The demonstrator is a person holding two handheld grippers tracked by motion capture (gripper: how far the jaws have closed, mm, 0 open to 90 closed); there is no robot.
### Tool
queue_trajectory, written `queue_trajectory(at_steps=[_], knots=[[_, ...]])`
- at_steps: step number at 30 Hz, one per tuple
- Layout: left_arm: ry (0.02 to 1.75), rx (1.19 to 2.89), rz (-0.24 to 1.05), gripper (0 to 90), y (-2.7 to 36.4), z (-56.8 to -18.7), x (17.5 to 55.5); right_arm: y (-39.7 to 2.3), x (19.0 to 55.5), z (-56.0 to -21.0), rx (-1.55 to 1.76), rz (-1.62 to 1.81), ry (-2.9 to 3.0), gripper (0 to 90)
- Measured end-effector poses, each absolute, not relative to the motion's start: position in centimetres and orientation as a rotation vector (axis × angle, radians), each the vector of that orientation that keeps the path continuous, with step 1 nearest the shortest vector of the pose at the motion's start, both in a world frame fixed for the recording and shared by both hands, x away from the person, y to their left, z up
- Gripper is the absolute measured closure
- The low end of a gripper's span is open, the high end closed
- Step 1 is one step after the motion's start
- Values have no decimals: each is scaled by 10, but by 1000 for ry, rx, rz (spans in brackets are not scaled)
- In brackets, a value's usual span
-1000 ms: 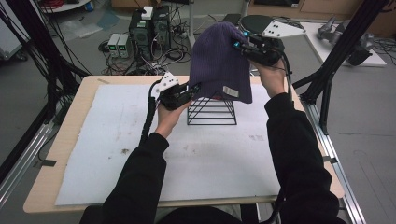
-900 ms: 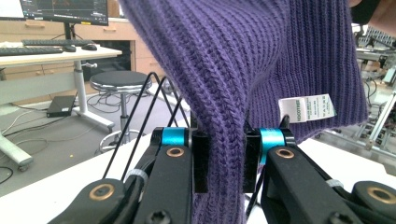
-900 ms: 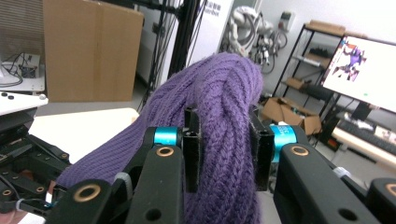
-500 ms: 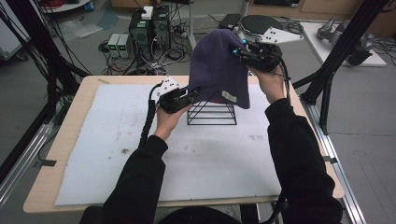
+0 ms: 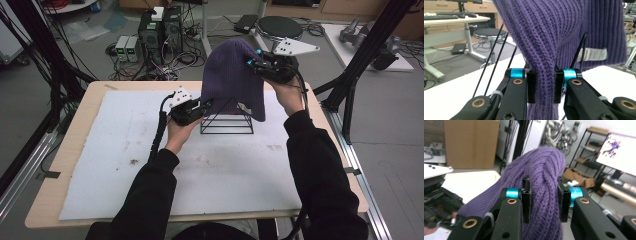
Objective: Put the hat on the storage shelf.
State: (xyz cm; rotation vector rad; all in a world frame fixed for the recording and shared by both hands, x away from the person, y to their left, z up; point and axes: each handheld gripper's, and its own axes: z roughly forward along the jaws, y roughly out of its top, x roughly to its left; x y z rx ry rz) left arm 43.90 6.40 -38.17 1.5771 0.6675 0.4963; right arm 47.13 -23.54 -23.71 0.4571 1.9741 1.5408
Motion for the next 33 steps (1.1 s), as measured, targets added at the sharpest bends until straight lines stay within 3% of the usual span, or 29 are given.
queue_trajectory(at_steps=[19, 33], knots=[[712, 1670, 511, 799, 61, -415, 434, -246, 463, -296, 480, 1538, 1935, 698], [797, 1695, 425, 784, 65, -435, 436, -250, 464, -328, 548, 1498, 1972, 676]])
